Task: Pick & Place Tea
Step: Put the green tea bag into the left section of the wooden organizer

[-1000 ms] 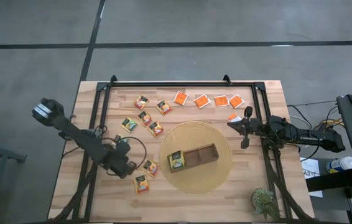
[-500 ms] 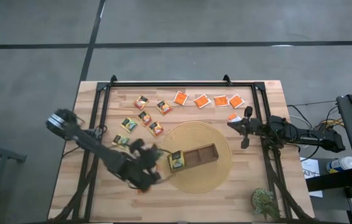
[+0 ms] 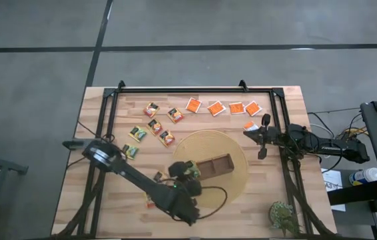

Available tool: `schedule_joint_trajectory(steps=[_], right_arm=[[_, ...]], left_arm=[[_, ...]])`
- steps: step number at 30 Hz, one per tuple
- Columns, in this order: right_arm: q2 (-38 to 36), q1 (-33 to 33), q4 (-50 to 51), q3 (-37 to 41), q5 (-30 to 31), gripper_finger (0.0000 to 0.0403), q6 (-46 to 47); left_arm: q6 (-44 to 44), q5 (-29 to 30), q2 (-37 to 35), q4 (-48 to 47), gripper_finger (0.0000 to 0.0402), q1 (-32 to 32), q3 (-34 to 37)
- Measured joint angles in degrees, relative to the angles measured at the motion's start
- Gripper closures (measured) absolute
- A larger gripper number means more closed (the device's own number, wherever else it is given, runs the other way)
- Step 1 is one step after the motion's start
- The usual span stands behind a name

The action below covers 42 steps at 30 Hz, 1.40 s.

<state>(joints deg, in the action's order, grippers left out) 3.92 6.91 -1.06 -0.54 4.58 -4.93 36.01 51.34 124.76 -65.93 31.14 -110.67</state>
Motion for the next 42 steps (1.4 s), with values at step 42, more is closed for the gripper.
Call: schedule_joint_trajectory(steps=[42], right_arm=[[-0.02,0.01,0.00,-0.01,-0.01,0.0394,0.00]], left_arm=[[-7.74,-21.00,5.61,3.36,0.0354,-5.69,2.16]])
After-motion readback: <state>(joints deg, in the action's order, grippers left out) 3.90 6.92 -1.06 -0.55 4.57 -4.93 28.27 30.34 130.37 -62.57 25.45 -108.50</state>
